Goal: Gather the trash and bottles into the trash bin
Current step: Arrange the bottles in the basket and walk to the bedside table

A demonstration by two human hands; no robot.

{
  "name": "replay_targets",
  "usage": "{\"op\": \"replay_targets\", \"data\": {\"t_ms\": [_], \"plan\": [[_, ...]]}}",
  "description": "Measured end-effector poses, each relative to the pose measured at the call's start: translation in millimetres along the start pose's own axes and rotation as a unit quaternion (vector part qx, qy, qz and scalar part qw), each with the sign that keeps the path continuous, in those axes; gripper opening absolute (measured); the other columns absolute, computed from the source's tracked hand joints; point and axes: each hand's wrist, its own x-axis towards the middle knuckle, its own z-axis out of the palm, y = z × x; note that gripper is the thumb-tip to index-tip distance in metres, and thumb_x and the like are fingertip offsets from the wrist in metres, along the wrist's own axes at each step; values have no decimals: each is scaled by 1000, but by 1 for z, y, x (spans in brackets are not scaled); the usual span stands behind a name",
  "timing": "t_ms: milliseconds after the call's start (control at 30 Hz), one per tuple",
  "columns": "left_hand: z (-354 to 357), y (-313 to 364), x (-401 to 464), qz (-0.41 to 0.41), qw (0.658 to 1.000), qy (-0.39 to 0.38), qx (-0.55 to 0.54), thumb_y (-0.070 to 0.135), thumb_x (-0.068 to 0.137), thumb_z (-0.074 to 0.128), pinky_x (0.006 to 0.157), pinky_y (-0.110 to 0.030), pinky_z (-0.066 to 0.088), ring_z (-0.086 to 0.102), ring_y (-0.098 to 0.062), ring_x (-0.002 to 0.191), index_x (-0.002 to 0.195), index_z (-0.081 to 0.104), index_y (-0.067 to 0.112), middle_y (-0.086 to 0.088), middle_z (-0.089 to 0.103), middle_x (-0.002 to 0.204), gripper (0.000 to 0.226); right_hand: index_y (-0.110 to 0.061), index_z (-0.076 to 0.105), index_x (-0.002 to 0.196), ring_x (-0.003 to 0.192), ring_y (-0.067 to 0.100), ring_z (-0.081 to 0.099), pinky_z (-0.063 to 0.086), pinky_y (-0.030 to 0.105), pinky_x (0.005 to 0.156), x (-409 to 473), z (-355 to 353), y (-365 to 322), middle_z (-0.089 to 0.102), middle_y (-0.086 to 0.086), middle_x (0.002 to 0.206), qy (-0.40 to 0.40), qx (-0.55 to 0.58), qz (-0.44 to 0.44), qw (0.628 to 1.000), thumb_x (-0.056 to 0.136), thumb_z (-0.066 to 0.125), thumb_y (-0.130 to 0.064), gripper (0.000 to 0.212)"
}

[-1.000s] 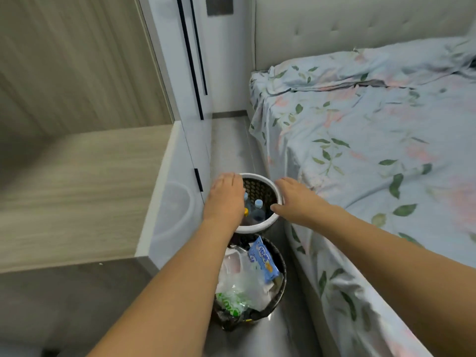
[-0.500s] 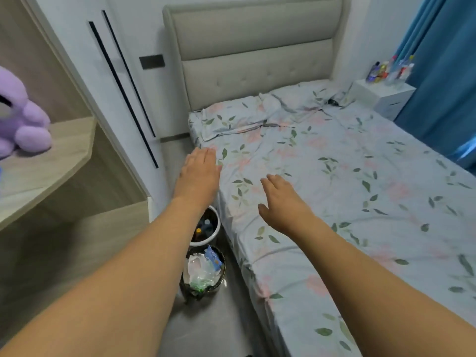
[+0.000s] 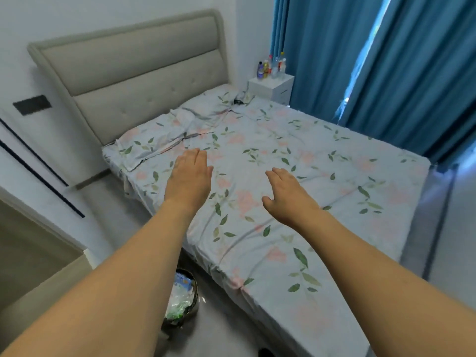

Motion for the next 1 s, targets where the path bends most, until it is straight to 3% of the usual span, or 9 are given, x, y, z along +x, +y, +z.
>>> {"op": "replay_targets", "data": {"t_ms": [233,500,767,1000], "plan": [[17,124,-8,129,990,-30,-53,25,103,37,115,-41,25,33,-33,136,143,37,0,-17,38,148,46,-11,12,153,148,20,3,7,32,119,-100,-23,90,7,6,161,75,32,150,985,99,43,-31,65],[46,317,-46,277,949,-72,-129,26,103,40,108,-41,33,38,-32,130,139,41,2,-14,41,145,43,-8,15,151,148,23,7,10,36,121,-250,-43,209,12,9,160,129,59,326,935,97,47,-28,66],[83,462,-87,343,922,-118,-138,26,104,37,114,-40,26,33,-32,135,142,38,3,-14,37,149,45,-8,21,150,145,24,16,13,30,116,-348,-48,309,21,11,156,138,73,390,907,97,47,-23,61],[102,538,-67,350,922,-107,-127,25,103,39,113,-40,29,36,-31,133,141,39,3,-13,39,147,44,-10,15,152,148,22,9,9,30,118,-357,-64,393,12,8,160,153,88,388,905,98,45,-24,63]]}}
